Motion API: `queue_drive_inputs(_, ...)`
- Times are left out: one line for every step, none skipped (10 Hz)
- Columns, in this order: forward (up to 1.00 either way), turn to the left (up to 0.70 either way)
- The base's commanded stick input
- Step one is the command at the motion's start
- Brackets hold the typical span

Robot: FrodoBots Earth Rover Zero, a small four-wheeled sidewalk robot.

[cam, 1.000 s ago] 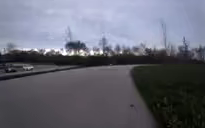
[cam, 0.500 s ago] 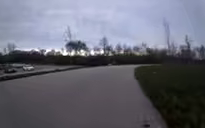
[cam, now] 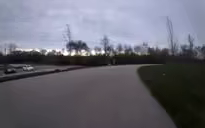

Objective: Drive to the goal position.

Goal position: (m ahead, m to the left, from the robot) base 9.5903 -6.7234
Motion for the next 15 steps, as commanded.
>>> queue_drive_inputs(1.0, -0.36)
queue_drive_inputs(1.0, -0.1)
queue_drive_inputs(1.0, -0.03)
queue_drive_inputs(1.0, -0.01)
queue_drive_inputs(1.0, -0.01)
queue_drive_inputs(1.0, -0.02)
queue_drive_inputs(1.0, -0.02)
queue_drive_inputs(1.0, -0.02)
queue_drive_inputs(1.0, -0.02)
queue_drive_inputs(1.0, -0.02)
queue_drive_inputs(1.0, -0.02)
queue_drive_inputs(1.0, -0.07)
queue_drive_inputs(1.0, -0.22)
queue_drive_inputs(1.0, -0.36)
queue_drive_inputs(1.0, -0.4)
